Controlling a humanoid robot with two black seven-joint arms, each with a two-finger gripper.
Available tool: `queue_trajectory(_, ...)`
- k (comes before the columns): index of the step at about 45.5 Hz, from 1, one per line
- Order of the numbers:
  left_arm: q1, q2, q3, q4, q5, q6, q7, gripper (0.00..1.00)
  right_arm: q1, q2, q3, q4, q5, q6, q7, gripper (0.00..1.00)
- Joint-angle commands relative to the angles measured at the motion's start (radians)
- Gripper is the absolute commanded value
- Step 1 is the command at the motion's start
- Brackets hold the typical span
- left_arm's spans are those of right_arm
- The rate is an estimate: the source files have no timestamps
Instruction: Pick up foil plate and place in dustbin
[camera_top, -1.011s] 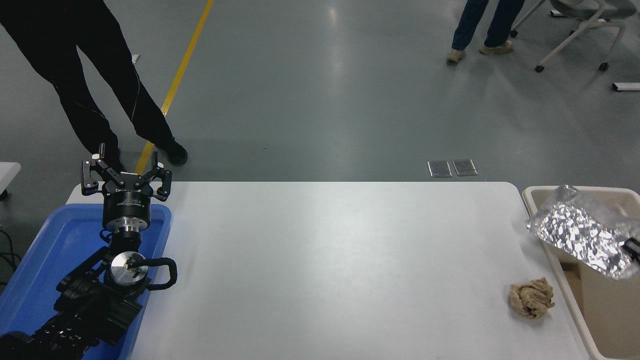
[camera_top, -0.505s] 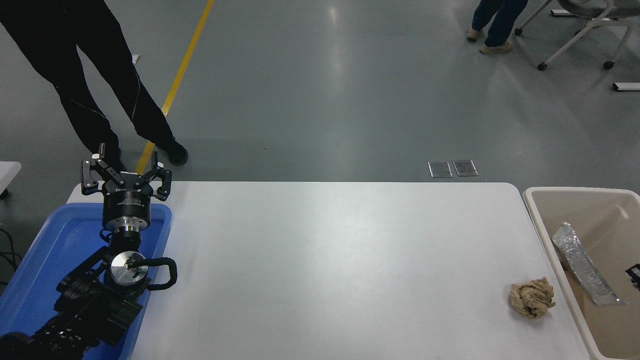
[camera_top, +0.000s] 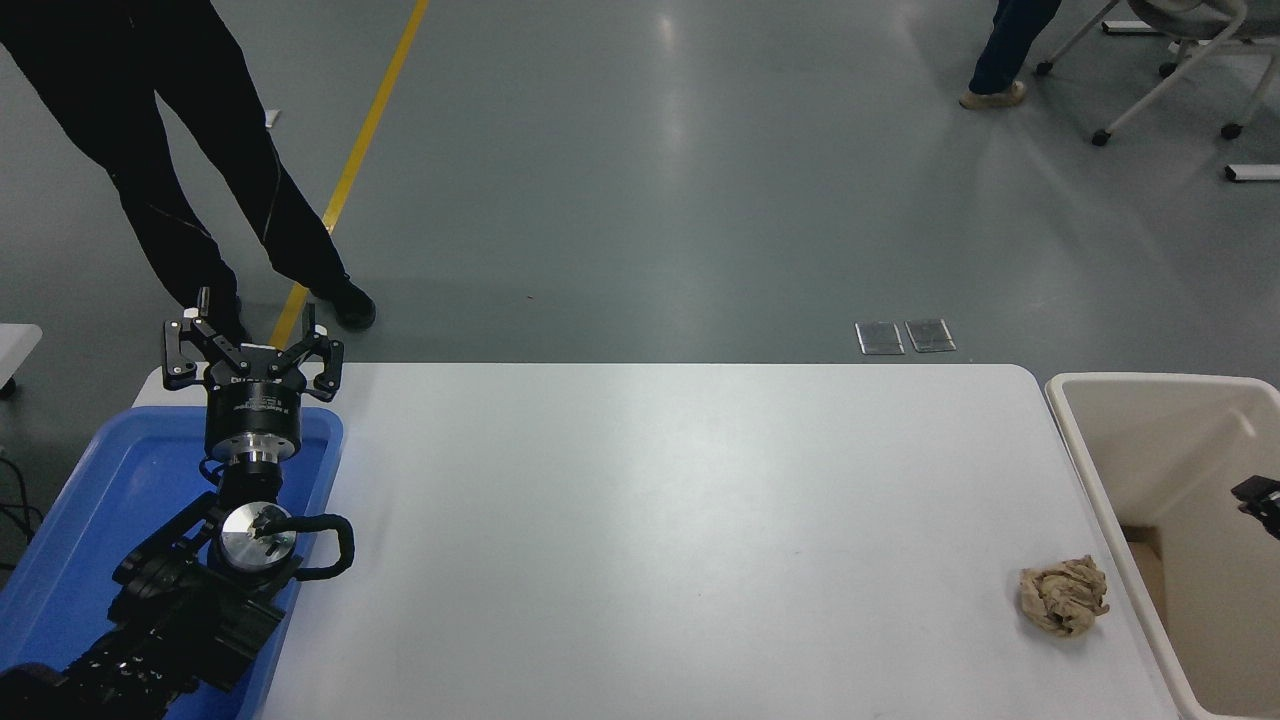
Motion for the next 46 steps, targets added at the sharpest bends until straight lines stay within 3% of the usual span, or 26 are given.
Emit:
queue_trajectory(1,0.000,-0.001,0.000,0.000,0.000,0.000,0.000,0.99,0.345,-0.036,-0.245,0.348,-0.010,0.010,0.001,1.00)
queue_trajectory(20,0.000,-0.001,0.000,-0.001,0.002,-0.002,0.002,0.99,1.017,0.097,-0.504,0.989,-0.091,0.087,0.007,1.00)
queue_trajectory(26,0.000,-0.001,0.000,0.000,0.000,0.000,0.002,0.99,1.215,0.100,-0.509,1.147,-0.087,0.226,0.009,1.00)
queue_trajectory(41,0.000,0.000,0.000,0.000,0.000,0.000,0.002,0.99,1.445,0.096,-0.504,1.226,-0.087,0.601,0.006,1.00)
queue_trajectory(46,0.000,0.000,0.000,0.000,0.000,0.000,0.002,0.99,1.493,0.099,-0.507,1.234,-0.087,0.601,-0.005,1.00)
